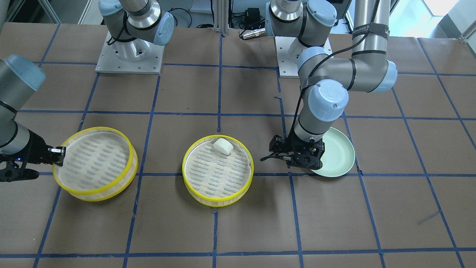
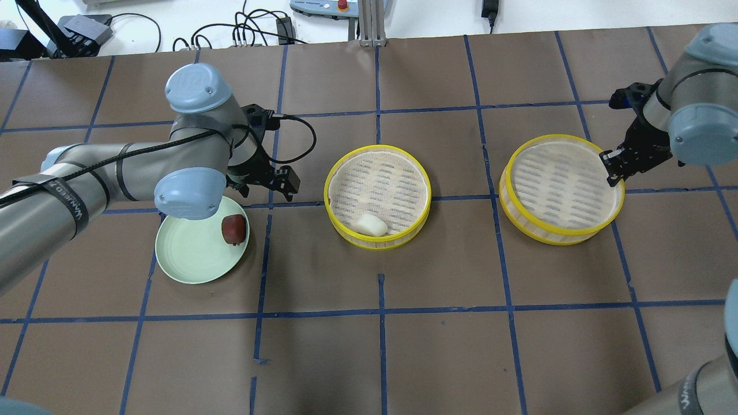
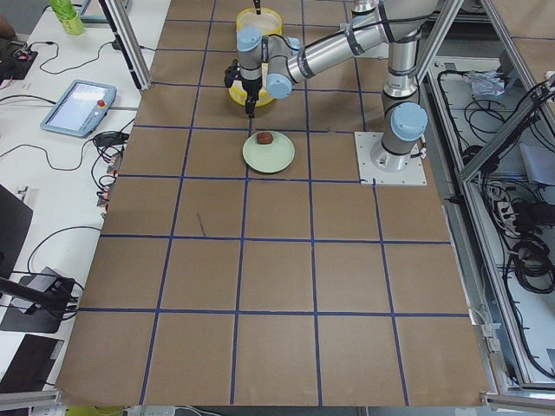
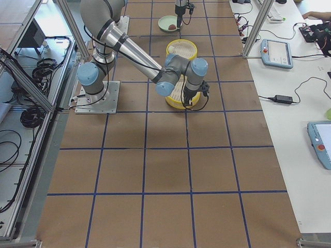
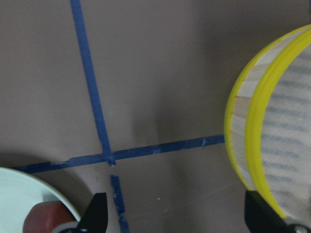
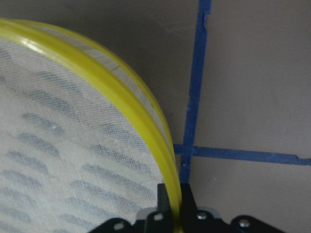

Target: Stack buns with steamer

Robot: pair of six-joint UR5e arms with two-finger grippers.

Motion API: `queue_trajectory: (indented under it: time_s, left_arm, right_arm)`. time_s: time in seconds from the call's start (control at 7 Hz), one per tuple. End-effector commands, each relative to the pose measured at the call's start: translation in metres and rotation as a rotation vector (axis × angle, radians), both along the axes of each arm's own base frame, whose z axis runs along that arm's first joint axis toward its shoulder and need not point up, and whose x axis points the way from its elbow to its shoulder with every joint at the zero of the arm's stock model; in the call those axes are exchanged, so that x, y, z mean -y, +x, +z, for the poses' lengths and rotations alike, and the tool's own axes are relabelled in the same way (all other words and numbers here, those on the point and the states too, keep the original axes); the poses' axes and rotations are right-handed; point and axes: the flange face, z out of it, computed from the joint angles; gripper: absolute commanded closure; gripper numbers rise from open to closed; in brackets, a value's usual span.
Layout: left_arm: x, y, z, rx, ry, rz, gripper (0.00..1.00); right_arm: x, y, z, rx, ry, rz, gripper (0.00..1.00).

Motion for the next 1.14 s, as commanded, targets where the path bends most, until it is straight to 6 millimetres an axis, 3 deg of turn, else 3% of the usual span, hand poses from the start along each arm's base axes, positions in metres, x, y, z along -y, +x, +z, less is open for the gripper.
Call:
queue_trajectory:
  time_s: [0.0,0.14,0.29,0.43,0.57,0.71,0.86,1.0]
  left_arm:
    - [-0.014,0.054,-0.027,-0.005,0.043,0.006,0.01]
    - [-0.014,0.055,-0.029,-0.005,0.048,0.006,0.02]
    - [-0.014,0.056,-0.033,-0.006,0.056,0.006,0.14]
    - [-0.019,0.057,-0.037,-0.007,0.068,0.003,0.46]
    - [-0.02,0.058,-0.038,-0.008,0.069,0.005,0.71]
    - [-0.017,0.058,-0.033,-0.005,0.057,0.005,0.87]
    - [-0.015,0.058,-0.02,-0.002,0.027,0.014,0.9]
    - [-0.011,0.058,0.007,0.005,-0.029,0.021,0.9]
  right_arm:
    - [0.002,0.077,0.037,0.015,-0.021,-0.003,0.96]
    - [0.006,0.138,0.053,0.025,-0.054,-0.042,0.96]
    - [0.003,0.199,0.063,0.019,-0.074,-0.07,0.96]
    - [-0.004,0.244,0.068,0.018,-0.084,-0.083,0.96]
    - [-0.012,0.284,0.064,0.017,-0.079,-0.149,0.96]
    - [-0.02,0.314,0.056,0.011,-0.062,-0.169,0.96]
    - [-0.027,0.33,0.053,0.008,-0.057,-0.162,0.96]
    - [-0.032,0.34,0.05,0.005,-0.051,-0.168,0.96]
